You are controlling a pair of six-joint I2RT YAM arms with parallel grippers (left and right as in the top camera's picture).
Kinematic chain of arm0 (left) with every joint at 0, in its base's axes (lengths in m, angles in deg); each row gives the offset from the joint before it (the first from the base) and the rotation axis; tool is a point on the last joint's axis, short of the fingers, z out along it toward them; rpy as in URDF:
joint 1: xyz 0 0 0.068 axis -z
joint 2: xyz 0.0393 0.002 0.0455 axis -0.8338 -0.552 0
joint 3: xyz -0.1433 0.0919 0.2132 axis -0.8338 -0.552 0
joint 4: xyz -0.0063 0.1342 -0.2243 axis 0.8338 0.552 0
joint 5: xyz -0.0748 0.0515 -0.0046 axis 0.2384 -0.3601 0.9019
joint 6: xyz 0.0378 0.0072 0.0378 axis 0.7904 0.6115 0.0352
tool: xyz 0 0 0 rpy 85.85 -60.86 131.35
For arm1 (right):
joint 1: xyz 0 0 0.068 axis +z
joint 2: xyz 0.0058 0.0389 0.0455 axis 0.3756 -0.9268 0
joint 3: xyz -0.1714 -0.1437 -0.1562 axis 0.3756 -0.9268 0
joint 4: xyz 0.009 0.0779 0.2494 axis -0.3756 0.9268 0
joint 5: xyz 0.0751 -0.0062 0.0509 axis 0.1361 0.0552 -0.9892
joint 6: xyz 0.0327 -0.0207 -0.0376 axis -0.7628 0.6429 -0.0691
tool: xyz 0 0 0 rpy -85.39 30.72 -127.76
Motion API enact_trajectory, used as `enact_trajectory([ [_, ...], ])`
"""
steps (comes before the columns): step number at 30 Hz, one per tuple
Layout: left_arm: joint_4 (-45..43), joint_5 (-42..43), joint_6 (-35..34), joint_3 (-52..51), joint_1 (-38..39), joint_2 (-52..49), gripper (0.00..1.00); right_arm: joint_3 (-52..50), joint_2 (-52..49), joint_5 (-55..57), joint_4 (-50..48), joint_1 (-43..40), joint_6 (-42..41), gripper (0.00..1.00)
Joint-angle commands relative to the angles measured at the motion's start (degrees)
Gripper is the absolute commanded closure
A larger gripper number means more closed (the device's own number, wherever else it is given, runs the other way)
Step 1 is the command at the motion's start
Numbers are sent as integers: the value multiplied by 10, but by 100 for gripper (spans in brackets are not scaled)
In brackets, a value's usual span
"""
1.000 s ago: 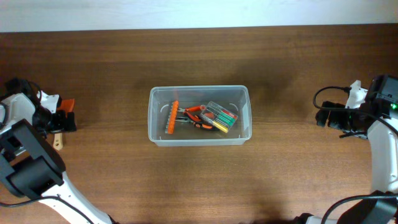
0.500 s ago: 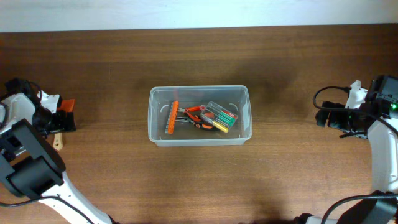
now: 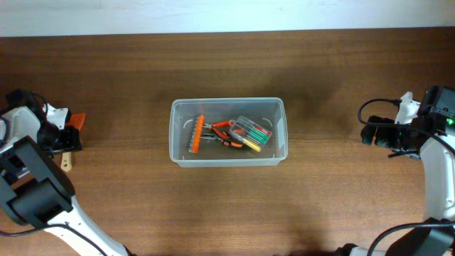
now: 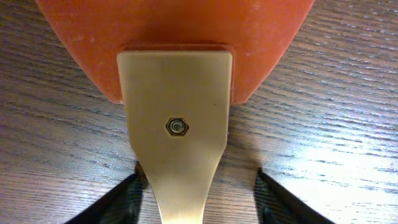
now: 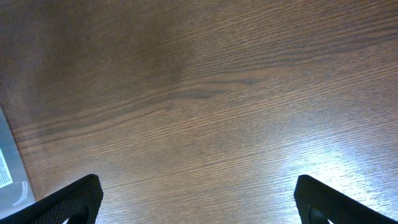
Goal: Pack container
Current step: 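Close the left gripper on the scraper handle, then lift the scraper and carry it right over the container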
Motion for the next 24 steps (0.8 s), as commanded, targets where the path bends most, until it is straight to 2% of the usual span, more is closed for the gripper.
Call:
enact_trajectory([
  [1, 0, 3, 5, 9, -3, -10, 47, -1, 0, -5, -2, -2, -4, 1],
  [5, 0, 3, 5, 9, -3, -9, 49, -1, 0, -5, -2, -2, -4, 1],
  [14, 0, 3, 5, 9, -3, -9, 76, -1, 0, -5, -2, -2, -4, 1],
  [24, 0, 3, 5, 9, -3, -9, 83, -1, 0, -5, -2, -2, -4, 1],
])
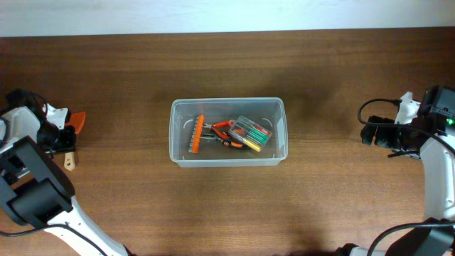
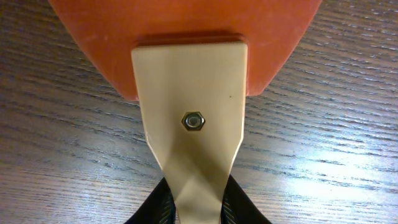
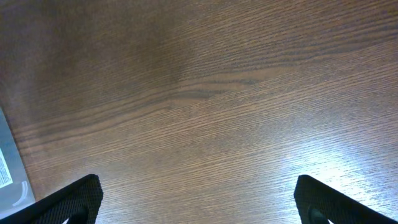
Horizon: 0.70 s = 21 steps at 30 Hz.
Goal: Pack container
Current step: 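Lift the scraper and carry it right over the container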
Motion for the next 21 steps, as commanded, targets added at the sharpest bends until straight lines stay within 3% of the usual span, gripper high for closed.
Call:
enact_trajectory([
  [1, 0, 3, 5, 10, -3, -9, 83, -1, 0, -5, -2, -2, -5, 1],
  [4, 0, 3, 5, 10, -3, -9, 84, -1, 0, -5, -2, -2, -5, 1],
  [11, 34, 4, 4, 53, 2, -9, 98, -1, 0, -5, -2, -2, -5, 1],
  [21, 117, 16, -26, 201, 28, -9, 98, -1, 0, -5, -2, -2, -5, 1],
])
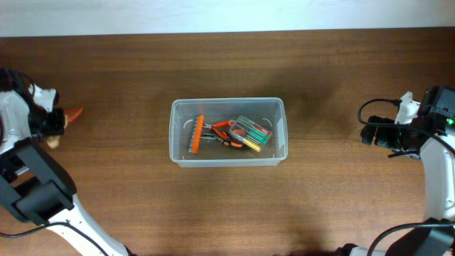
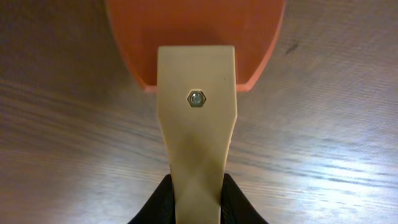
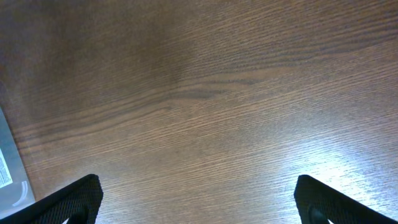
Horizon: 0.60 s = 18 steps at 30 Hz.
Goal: Pack container
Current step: 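Lift the scraper and carry it right over the container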
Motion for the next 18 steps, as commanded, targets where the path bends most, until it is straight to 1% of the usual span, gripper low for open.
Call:
enact_trajectory([
  [1, 23, 15, -10, 61, 20, 0, 98, -1, 0, -5, -2, -2, -5, 1],
  [5, 50, 15, -7, 114, 49, 0, 98, -1, 0, -5, -2, -2, -5, 1],
  [11, 65, 17, -6, 158, 97, 0, 98, -1, 0, -5, -2, -2, -5, 1],
  [16, 91, 30, -6, 200, 163, 0, 98, -1, 0, -5, -2, -2, -5, 1],
  [18, 114, 30, -4, 229, 203, 0, 98, -1, 0, -5, -2, -2, -5, 1],
])
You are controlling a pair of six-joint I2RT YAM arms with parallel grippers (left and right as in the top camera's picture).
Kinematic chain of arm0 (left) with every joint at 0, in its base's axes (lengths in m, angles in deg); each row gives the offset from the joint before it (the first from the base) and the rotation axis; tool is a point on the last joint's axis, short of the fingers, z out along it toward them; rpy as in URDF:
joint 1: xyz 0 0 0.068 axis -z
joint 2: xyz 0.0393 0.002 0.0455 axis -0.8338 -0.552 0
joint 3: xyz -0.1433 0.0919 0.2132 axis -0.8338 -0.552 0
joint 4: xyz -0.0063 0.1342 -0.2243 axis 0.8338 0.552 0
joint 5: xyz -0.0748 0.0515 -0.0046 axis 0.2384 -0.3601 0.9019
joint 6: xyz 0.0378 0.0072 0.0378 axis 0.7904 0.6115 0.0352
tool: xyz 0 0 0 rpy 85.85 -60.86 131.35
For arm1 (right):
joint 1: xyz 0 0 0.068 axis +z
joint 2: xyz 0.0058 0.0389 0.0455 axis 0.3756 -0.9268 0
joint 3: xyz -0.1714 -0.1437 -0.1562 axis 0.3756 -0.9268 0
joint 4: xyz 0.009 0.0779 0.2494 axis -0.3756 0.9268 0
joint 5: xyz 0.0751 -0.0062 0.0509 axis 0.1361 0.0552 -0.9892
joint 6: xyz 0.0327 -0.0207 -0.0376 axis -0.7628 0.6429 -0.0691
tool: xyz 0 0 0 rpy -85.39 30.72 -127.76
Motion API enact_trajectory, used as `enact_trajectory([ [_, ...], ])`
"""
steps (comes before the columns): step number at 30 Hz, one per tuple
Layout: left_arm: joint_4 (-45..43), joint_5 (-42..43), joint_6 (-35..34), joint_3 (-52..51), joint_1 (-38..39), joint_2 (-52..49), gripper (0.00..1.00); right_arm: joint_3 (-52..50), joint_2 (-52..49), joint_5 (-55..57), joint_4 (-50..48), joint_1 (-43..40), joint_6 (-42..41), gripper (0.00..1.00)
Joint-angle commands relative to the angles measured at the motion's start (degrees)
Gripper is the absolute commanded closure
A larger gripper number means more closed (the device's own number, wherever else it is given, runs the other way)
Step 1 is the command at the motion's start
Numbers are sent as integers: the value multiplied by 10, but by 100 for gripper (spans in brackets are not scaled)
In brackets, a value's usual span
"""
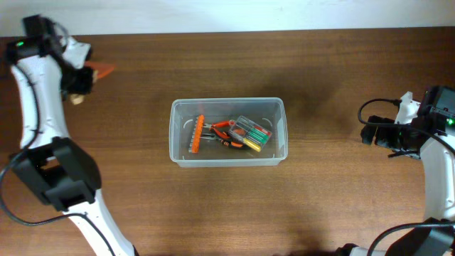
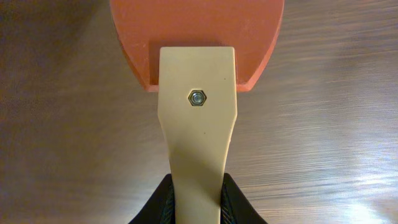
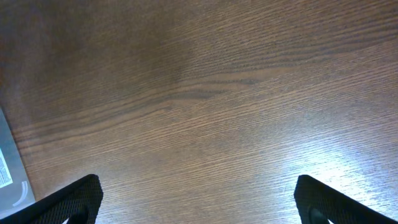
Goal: Pack container
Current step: 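Lift the scraper and carry it right over the container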
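A clear plastic container (image 1: 227, 158) sits mid-table holding an orange bit holder (image 1: 195, 134), orange-handled pliers (image 1: 225, 133) and a green-and-yellow case (image 1: 254, 133). At the far left, near the back edge, my left gripper (image 1: 79, 80) is shut on a scraper (image 2: 198, 93) with a cream handle and an orange blade (image 1: 104, 70), held above the wood. The blade points toward the container. My right gripper (image 3: 196, 202) stands open at the right edge over bare table, holding nothing.
The table's back edge against the white wall runs close behind the left gripper. A black cable (image 1: 375, 105) loops by the right arm. The container's corner (image 3: 11, 177) shows at the left of the right wrist view.
My left gripper, still shut on the scraper, has moved from the left edge at mid-depth toward the back and slightly right. The right arm has not moved.
My left gripper stood open around the scraper's handle on the table at the far left. Then it was shut on the handle. Then the scraper was lifted off the wood, and now it is held near the back left corner.
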Motion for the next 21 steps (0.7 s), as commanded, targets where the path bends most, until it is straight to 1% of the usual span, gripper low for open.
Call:
enact_trajectory([
  [1, 30, 17, 2, 61, 70, 0, 98, -1, 0, -5, -2, -2, -5, 1],
  [5, 75, 28, 8, 116, 135, 0, 98, -1, 0, -5, -2, -2, -5, 1],
  [9, 112, 99, 14, 157, 202, 0, 98, -1, 0, -5, -2, -2, -5, 1],
  [12, 132, 156, 52, 162, 250, 0, 98, -1, 0, -5, -2, -2, -5, 1],
  [16, 165, 172, 103, 162, 304, 0, 98, -1, 0, -5, -2, -2, -5, 1],
  [18, 175, 174, 109, 162, 324, 0, 98, -1, 0, -5, -2, -2, -5, 1],
  [21, 189, 205, 136, 162, 348, 0, 98, -1, 0, -5, -2, -2, -5, 1],
])
